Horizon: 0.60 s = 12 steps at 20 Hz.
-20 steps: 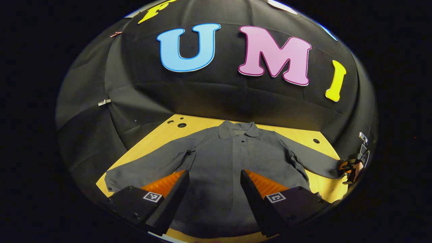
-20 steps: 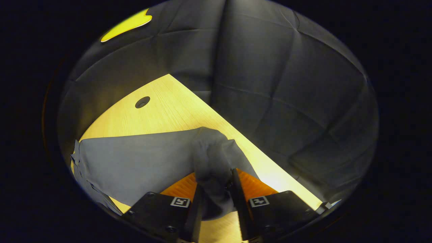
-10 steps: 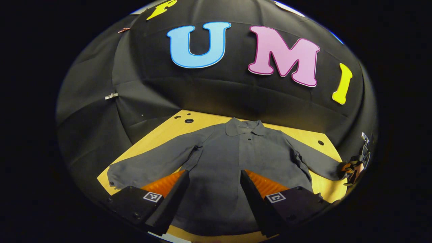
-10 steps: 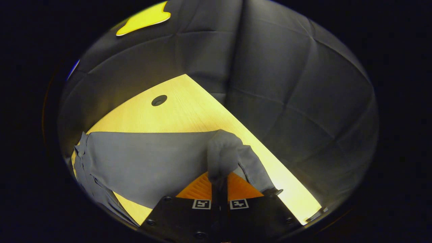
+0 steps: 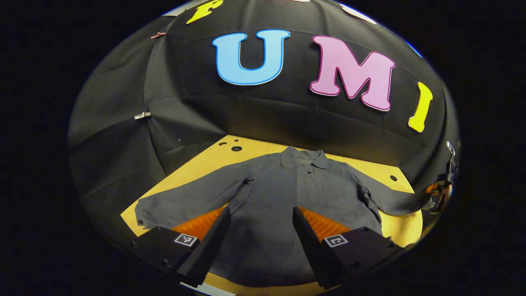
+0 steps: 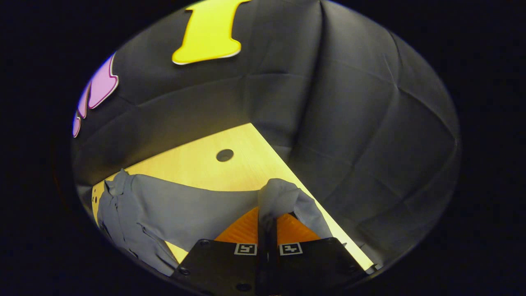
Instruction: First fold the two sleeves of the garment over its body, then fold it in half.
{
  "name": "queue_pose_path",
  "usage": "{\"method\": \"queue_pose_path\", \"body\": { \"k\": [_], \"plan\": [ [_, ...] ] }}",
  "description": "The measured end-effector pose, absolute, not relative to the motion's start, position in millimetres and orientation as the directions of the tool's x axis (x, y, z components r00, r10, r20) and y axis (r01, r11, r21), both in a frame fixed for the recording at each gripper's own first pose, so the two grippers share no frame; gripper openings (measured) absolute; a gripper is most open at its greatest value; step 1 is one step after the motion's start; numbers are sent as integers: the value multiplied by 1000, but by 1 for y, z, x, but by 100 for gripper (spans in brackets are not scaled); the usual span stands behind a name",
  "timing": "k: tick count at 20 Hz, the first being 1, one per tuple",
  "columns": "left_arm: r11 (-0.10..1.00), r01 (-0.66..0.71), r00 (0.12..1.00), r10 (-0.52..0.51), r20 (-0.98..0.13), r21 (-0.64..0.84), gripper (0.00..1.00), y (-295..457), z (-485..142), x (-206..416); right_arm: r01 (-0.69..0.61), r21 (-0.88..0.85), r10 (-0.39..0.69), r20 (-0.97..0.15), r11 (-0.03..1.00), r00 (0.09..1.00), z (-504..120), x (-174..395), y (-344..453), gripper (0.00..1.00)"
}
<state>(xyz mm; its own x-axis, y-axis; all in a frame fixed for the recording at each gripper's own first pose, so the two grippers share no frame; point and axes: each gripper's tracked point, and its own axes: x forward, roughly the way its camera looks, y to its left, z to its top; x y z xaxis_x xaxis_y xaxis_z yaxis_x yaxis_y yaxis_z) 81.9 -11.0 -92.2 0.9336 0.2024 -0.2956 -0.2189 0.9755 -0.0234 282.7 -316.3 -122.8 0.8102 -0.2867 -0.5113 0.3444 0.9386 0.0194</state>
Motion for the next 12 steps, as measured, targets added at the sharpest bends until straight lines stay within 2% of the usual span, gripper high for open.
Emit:
{"method": "queue_pose_path", "body": {
  "k": [6, 8, 9, 10, 12],
  "plan": [
    [970, -240, 931, 223, -289, -25, 96, 14, -90, 65, 183, -69, -194, -429, 981, 882, -39, 284, -250, 5],
    [960, -278, 917, 259, -302, -21, 96, 29, -91, 55, 124, -122, -164, -414, 985, 896, -14, 287, -222, 5],
    [959, -282, 917, 257, -305, -41, 92, 34, -89, 51, 95, -139, -144, -410, 986, 901, -4, 290, -205, 5],
    [958, -280, 918, 250, -307, -56, 96, 34, -89, 48, 66, -146, -120, -403, 987, 907, 4, 294, -184, 5],
    [958, -283, 917, 257, -304, -43, 96, 43, -90, 45, 10, -151, -69, -391, 989, 918, 13, 307, -135, 5]
  ]
}}
